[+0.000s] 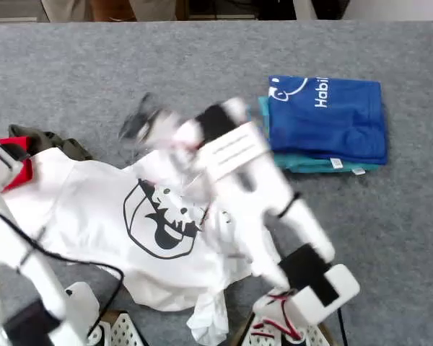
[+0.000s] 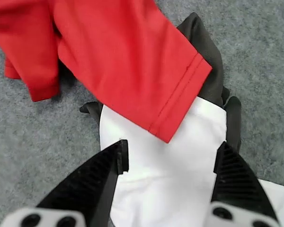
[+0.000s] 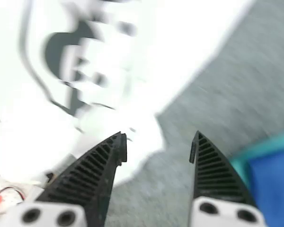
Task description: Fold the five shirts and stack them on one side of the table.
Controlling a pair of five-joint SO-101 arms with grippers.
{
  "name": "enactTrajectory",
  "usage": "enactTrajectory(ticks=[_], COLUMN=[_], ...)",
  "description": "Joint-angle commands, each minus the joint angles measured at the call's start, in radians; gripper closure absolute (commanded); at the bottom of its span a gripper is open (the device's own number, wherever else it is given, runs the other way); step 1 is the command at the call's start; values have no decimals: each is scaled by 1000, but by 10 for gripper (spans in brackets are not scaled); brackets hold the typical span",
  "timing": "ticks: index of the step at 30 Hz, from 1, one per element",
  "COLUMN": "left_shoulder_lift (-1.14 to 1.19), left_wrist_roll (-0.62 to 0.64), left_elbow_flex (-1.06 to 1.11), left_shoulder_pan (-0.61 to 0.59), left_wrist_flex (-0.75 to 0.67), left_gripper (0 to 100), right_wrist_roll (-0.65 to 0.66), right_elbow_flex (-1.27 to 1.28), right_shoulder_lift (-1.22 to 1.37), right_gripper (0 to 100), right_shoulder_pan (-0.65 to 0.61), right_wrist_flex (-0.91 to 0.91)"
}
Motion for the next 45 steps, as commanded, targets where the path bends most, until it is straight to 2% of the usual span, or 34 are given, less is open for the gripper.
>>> enactTrajectory(ticks=[1, 6, 9, 13, 16, 19, 23, 24, 26, 32, 39, 45], left_shoulder_lift=[176, 501, 716, 970, 1145, 1308, 1442, 1455, 1461, 1371, 1038, 1017], left_wrist_roll=[3, 38, 35, 35, 35, 34, 14, -18, -32, -21, 20, 54], left_elbow_flex=[-124, -457, -694, -968, -1120, -1220, -1359, -1407, -1511, -2033, -1989, -1981], left_shoulder_pan=[-14, 6, 49, 95, 117, 121, 103, 101, 92, 23, -150, -336], left_wrist_flex=[-83, -141, -138, -138, -138, -138, -103, -77, 18, 334, 364, 264], left_gripper=[705, 705, 705, 705, 709, 782, 962, 990, 979, 981, 981, 981], right_wrist_roll=[9, 3, -3, -64, -44, -14, 25, 31, 48, 146, 219, 219], right_elbow_flex=[156, 232, 182, 88, 31, -15, -58, -67, -79, -16, 292, 542], right_shoulder_lift=[-7, 131, 243, 337, 344, 291, 140, 93, -10, -294, -470, -596], right_gripper=[769, 796, 987, 988, 997, 998, 998, 998, 998, 997, 997, 997], right_shoulder_pan=[-101, -128, -107, -38, 31, 101, 166, 180, 217, 346, 361, 360], right_wrist_flex=[-149, -272, -270, -176, -83, -29, 11, 26, 55, 74, 14, -121])
